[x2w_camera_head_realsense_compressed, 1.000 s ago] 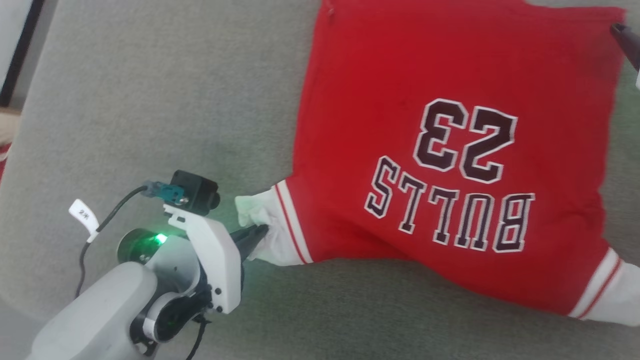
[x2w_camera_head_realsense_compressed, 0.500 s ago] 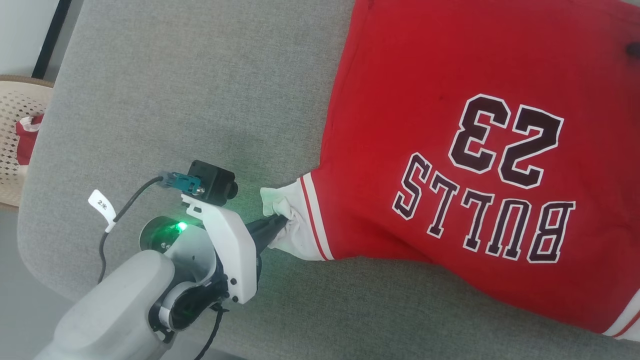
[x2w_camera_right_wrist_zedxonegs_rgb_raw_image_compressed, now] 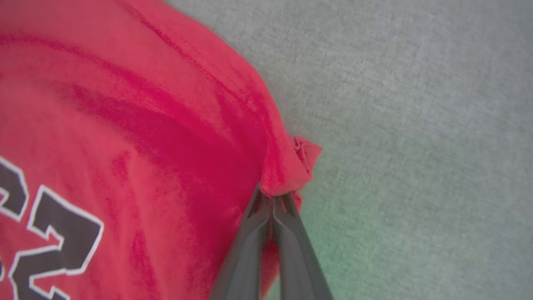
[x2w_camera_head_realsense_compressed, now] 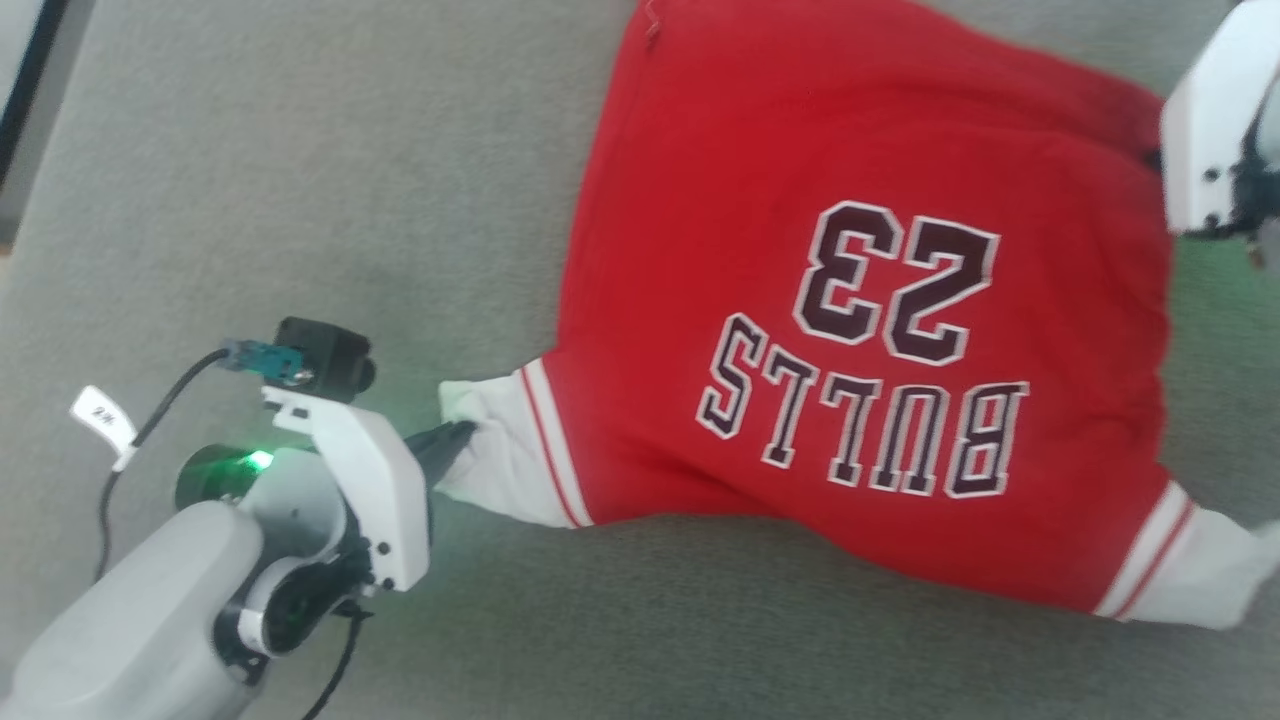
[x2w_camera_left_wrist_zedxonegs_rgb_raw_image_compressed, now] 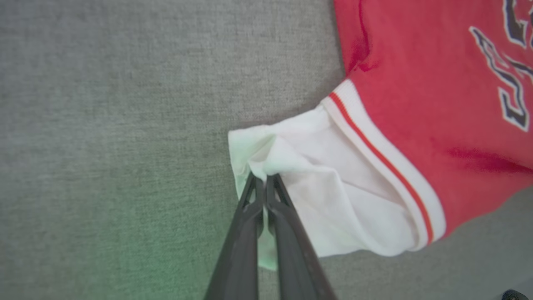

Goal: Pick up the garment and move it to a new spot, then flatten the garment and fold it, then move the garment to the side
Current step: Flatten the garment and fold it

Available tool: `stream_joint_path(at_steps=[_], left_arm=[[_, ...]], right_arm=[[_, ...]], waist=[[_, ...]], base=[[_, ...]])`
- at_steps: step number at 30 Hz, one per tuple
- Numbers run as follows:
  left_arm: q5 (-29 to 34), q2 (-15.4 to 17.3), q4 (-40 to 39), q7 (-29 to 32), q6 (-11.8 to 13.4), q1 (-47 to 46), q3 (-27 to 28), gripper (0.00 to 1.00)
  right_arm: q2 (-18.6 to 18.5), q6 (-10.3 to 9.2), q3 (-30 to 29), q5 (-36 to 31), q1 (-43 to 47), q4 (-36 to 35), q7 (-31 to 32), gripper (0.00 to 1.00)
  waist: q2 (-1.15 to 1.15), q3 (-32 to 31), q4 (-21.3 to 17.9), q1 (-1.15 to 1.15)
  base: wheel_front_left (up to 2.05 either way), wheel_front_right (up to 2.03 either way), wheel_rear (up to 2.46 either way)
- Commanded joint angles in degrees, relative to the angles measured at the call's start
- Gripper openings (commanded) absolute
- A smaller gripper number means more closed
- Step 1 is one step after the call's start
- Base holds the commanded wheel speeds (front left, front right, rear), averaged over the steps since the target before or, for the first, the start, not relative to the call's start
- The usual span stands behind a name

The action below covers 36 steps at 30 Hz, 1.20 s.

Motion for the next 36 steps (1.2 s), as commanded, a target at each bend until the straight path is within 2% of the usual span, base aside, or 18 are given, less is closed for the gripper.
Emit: stream_joint_path(at_steps=[1,9,12,17,22,24,27,29,30,33,36], left_arm=[[-0.1,0.4,0.3,0.0,0.6,0.9,0.4,0.00],[-0.4,4.5,-2.5,0.7,2.8,2.6,2.0,0.00],[-0.6,5.6,-3.4,1.0,3.4,3.3,2.4,0.00],[-1.1,7.2,-4.9,1.4,4.6,4.4,3.0,0.00],[-1.4,8.0,-6.4,1.8,5.2,4.7,3.4,0.00],[-1.5,7.9,-6.5,1.8,5.1,4.5,3.3,0.00],[-1.3,7.9,-6.2,1.9,4.9,4.1,3.2,0.00],[-1.3,7.7,-5.9,1.9,4.7,4.0,3.0,0.00],[-1.3,7.6,-5.8,1.9,4.6,4.0,2.9,0.00],[-1.3,7.4,-5.3,2.0,4.2,4.1,2.6,0.00],[-1.6,7.1,-4.9,1.8,4.1,4.5,2.5,0.00]], right_arm=[[-0.2,-0.08,0.5,0.8,1.2,-0.9,0.4,0.00],[-3.8,-0.07,4.9,9.6,12.2,-17.4,4.4,0.00],[-5.4,-0.07,4.0,11.9,18.1,-23.5,5.6,0.00],[-5.9,-0.07,0.0,13.4,29.4,-33.5,7.8,0.00],[-1.7,-0.06,-6.1,11.2,41.5,-40.8,7.9,0.00],[0.0,-0.06,-6.9,10.0,43.8,-41.3,6.5,0.00],[2.0,-0.06,-6.8,7.3,45.5,-38.5,3.2,0.02],[3.0,-0.10,-6.2,6.0,45.2,-36.0,0.8,0.92],[3.6,-0.09,-6.0,5.9,44.9,-34.7,0.0,1.00],[3.6,-0.11,-5.2,5.3,44.3,-32.9,-1.3,1.00],[2.9,-0.10,-5.3,6.0,43.9,-34.8,-1.9,1.00]], waist=[[0.00,-1.9,-2.3,0.00],[0.00,-5.4,-8.3,0.00],[0.00,-6.3,-10.0,0.00],[0.00,-7.1,-12.5,0.00],[0.00,-7.0,-13.7,0.00],[0.00,-6.8,-13.8,0.00],[0.00,-6.6,-14.0,0.00],[0.00,-6.7,-13.9,0.00],[0.00,-6.8,-13.9,0.00],[0.00,-7.2,-13.8,0.00],[0.00,-7.8,-13.7,0.00]], base=[[0.00,0.00,0.00],[0.00,0.00,0.00],[0.00,0.00,0.00],[0.00,0.00,0.00],[0.00,0.00,0.00],[0.00,0.00,0.00],[0.00,0.00,0.00],[0.00,0.00,0.00],[0.00,0.00,0.00],[0.00,0.00,0.00],[0.00,0.00,0.00]])
